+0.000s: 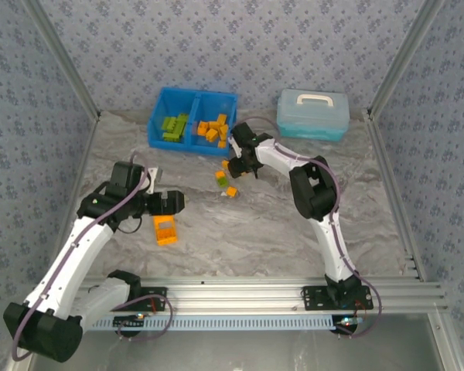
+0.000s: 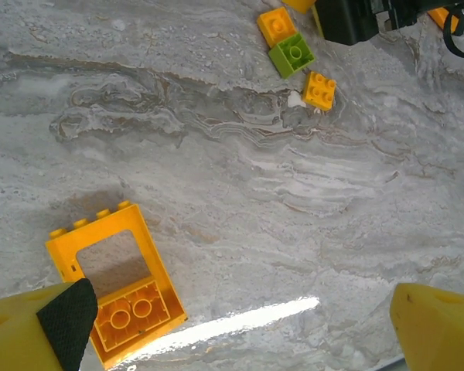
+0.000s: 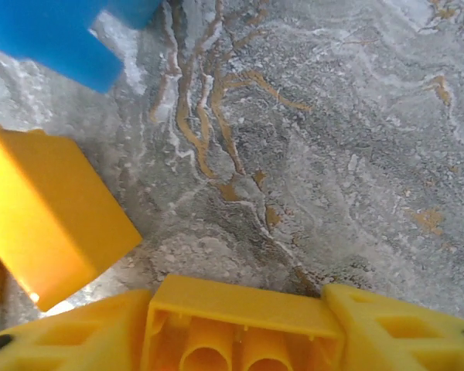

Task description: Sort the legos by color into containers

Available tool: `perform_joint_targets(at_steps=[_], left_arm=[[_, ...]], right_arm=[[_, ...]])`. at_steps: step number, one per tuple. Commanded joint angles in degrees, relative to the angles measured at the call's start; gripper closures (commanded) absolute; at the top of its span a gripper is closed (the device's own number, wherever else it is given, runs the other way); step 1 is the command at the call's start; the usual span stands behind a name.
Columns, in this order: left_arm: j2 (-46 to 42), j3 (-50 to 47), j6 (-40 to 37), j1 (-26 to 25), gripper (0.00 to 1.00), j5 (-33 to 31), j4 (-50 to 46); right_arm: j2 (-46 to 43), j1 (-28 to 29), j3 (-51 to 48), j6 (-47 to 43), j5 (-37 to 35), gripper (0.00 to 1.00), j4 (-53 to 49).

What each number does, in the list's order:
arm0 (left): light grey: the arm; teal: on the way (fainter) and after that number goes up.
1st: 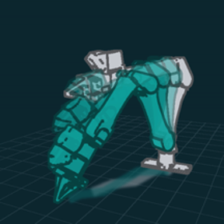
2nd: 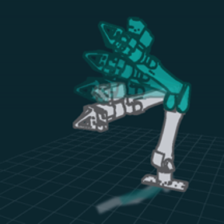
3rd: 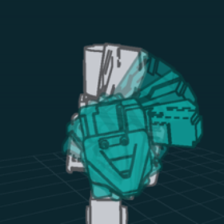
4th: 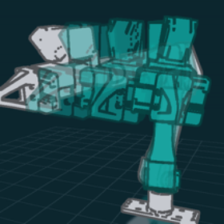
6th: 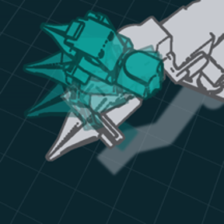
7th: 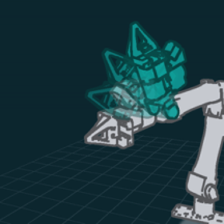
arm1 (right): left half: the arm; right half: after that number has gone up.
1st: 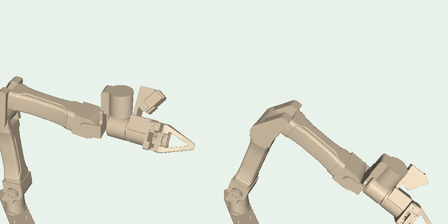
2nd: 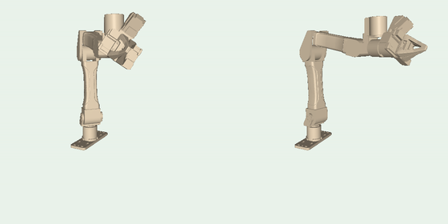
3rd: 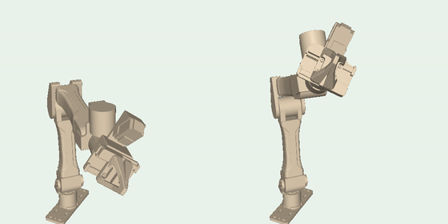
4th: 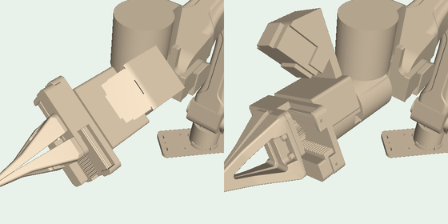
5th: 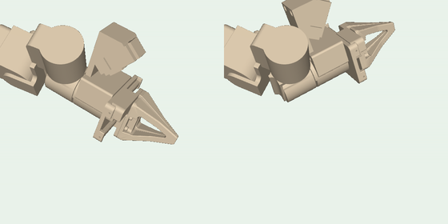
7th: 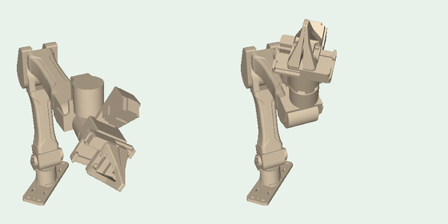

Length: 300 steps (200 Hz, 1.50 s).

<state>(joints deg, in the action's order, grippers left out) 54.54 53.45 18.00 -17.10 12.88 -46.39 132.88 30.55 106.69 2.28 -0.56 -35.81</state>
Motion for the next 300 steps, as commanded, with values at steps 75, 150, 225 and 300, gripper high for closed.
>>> perform_joint_targets(at_steps=[75,150,225,300], left_arm=[[-0.8,0.2,-0.8,3.9,0.01,-0.2,2.5],[-1.6,-0.4,-0.8,6.0,0.01,1.2,2.4],[-3.8,-1.5,-2.6,6.4,0.01,-0.7,0.9],[-3.6,-1.6,-2.9,6.7,0.01,-0.1,1.0]], right_arm=[[-25.0,2.8,-14.2,7.1,1.9,0.55,8.4],[-4.6,5.5,19.2,5.5,-8.3,0.55,7.1],[18.9,3.9,46.3,6.2,-2.2,0.51,6.5],[10.1,5.4,47.5,3.4,-3.0,0.23,-0.2]])
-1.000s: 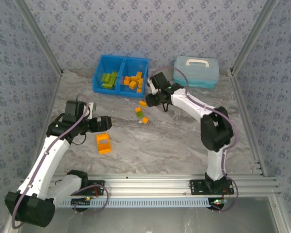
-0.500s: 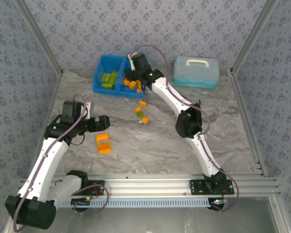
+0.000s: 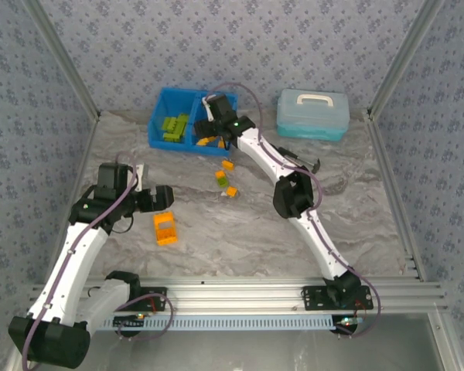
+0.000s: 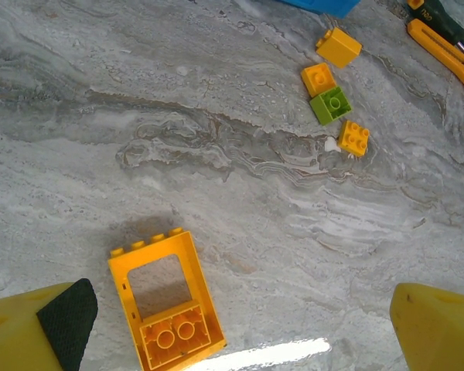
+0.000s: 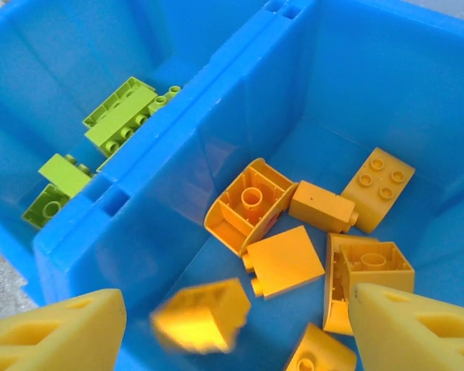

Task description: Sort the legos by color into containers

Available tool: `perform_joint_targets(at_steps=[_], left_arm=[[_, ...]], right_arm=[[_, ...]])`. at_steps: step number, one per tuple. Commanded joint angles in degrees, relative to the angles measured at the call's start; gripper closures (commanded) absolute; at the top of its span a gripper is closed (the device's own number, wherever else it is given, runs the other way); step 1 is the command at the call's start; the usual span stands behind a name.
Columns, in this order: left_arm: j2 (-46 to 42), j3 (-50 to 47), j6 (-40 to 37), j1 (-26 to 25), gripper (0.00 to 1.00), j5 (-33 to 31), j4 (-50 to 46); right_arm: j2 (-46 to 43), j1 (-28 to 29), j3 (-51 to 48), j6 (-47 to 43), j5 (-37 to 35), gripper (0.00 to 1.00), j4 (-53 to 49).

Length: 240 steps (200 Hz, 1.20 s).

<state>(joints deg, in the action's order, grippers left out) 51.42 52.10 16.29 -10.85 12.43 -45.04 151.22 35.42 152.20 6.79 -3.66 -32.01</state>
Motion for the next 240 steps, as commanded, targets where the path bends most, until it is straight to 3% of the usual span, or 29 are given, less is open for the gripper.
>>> perform_joint_targets(at_steps=[1,24,59,97,113,147,218,240], left_arm=[[-0.5,-0.2,-1.1,0.4,0.01,0.3,-0.3],[-0.5,-0.2,-1.1,0.5,0.01,0.3,-0.4],[-0.8,-0.2,-1.6,0.6,0.01,2.6,0.3],[-3.2,-1.4,-3.4,0.7,0.01,19.1,5.3],[-5.2,-2.2,-3.7,0.6,0.01,23.0,7.4],[-9.2,-3.4,-4.4,0.6,0.01,25.4,9.5],[-9.4,-3.3,-4.5,0.6,0.01,21.7,8.6],[-8.4,-3.1,-4.4,0.6,0.01,21.1,8.0]], right_arm=[[-8.5,0.6,2.0,-1.1,0.1,0.23,-4.2],[-16.0,0.8,-2.8,-1.6,0.2,0.24,-8.8],[-35.8,0.8,-34.2,-4.0,1.5,0.21,0.5],[-43.5,0.6,-52.9,-5.1,2.9,0.21,5.9],[-41.9,0.3,-55.1,-4.8,3.6,0.21,6.9],[-34.5,-1.9,-55.0,-3.7,4.8,0.22,10.0],[-23.7,-3.8,-51.8,-5.3,10.4,0.24,10.8],[-21.8,-3.9,-50.5,-5.1,10.9,0.33,10.2]])
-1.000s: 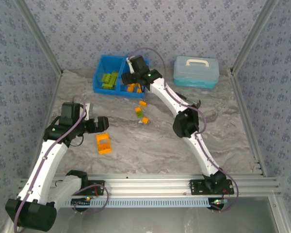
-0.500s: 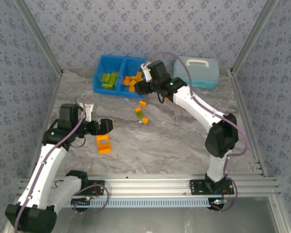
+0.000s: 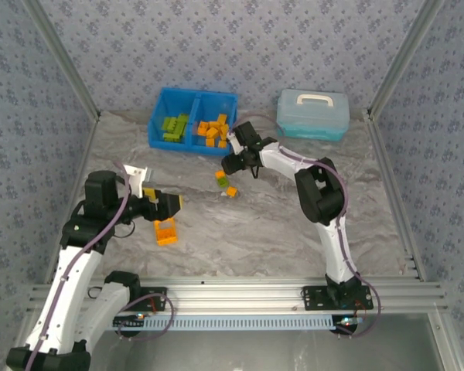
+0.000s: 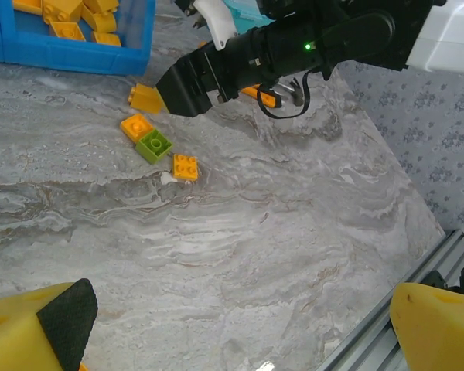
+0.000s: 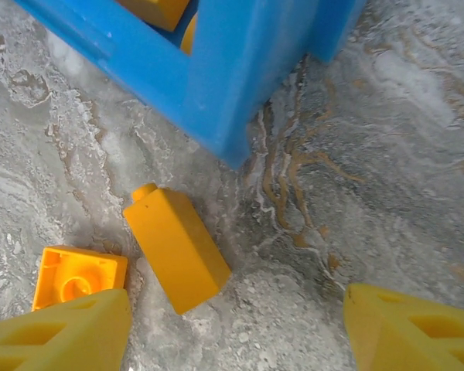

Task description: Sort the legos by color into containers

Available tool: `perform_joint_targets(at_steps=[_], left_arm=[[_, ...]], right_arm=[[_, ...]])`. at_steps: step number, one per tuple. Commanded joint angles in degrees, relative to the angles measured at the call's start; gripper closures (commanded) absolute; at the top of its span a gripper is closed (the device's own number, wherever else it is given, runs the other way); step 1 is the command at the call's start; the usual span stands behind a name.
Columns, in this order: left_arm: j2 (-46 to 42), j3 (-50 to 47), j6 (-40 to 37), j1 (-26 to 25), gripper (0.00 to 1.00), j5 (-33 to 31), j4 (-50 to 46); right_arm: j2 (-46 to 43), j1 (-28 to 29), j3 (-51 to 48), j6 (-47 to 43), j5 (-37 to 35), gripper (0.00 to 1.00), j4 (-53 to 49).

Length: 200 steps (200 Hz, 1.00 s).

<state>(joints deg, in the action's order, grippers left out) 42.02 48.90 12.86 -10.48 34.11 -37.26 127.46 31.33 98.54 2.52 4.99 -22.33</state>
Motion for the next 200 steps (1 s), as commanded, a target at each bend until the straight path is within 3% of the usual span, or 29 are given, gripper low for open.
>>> perform_joint_targets(at_steps=[1,34,133,153,200], left_arm=[[1.0,0.1,-0.9,0.3,0.01,-0.5,0.3],[1.7,0.4,-0.7,0.3,0.01,-1.8,-0.4],[2.1,0.5,-0.6,0.3,0.01,-4.2,-1.1],[2.1,0.4,-0.5,0.3,0.01,-4.6,-1.2],[1.9,0.6,-0.5,0.3,0.01,-5.7,-1.2]], right_arm=[[2.0,0.2,3.3,-0.8,2.3,0.33,0.5],[3.7,0.1,4.6,-0.3,3.4,0.53,0.8],[3.3,0.4,2.8,-0.9,4.1,0.73,0.1],[-0.6,0.8,-0.2,-0.5,4.0,0.8,1.1],[-15.7,5.1,-9.3,1.7,-1.4,0.8,5.7]])
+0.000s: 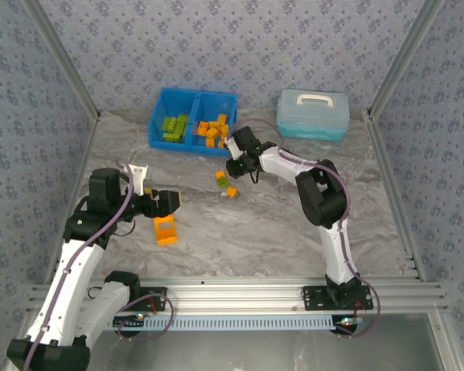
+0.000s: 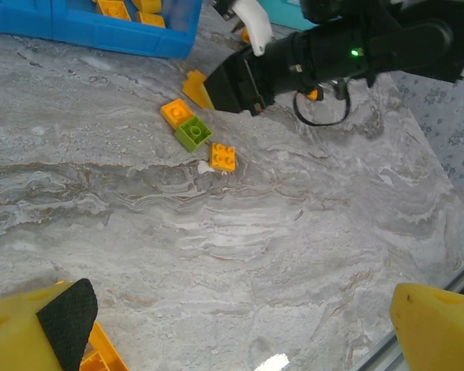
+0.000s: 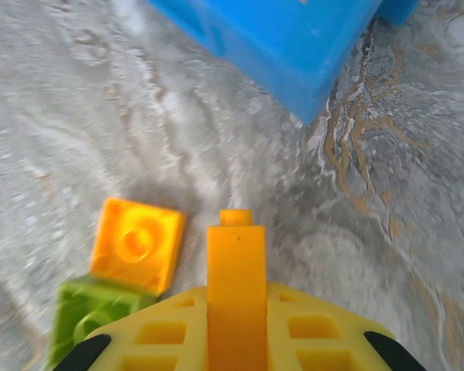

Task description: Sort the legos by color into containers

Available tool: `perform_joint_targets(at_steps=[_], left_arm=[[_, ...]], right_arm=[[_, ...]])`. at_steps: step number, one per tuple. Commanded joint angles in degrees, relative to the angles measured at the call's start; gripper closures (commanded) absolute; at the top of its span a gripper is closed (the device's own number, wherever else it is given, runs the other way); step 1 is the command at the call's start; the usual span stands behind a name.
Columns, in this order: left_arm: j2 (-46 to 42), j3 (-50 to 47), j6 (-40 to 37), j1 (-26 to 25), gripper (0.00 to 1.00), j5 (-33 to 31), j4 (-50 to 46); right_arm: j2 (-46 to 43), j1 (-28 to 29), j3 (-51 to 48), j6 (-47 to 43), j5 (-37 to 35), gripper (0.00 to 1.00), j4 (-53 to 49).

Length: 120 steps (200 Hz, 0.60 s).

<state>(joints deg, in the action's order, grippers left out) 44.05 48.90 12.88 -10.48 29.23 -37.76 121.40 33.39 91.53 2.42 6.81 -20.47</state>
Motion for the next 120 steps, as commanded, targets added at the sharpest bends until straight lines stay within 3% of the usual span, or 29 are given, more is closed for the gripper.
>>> perform_joint_targets(at_steps=[1,24,42,120], left_arm=[[-0.1,0.6,-0.6,0.2,0.01,-0.9,-0.7],[-0.4,0.6,-0.6,0.4,0.01,-1.9,-0.8],[-0.6,0.7,-0.5,0.4,0.01,-3.1,-0.7],[-1.3,1.3,-0.6,0.5,0.01,-10.1,-3.7]], right_arm=[[-9.9,3.2,-2.4,1.9,-3.4,0.8,3.9],[-12.7,6.0,-0.5,2.4,-8.5,0.78,5.9],[-9.5,6.9,5.8,3.9,-14.2,0.77,6.5],[27.5,5.9,60.1,4.8,-24.4,0.78,-12.3]])
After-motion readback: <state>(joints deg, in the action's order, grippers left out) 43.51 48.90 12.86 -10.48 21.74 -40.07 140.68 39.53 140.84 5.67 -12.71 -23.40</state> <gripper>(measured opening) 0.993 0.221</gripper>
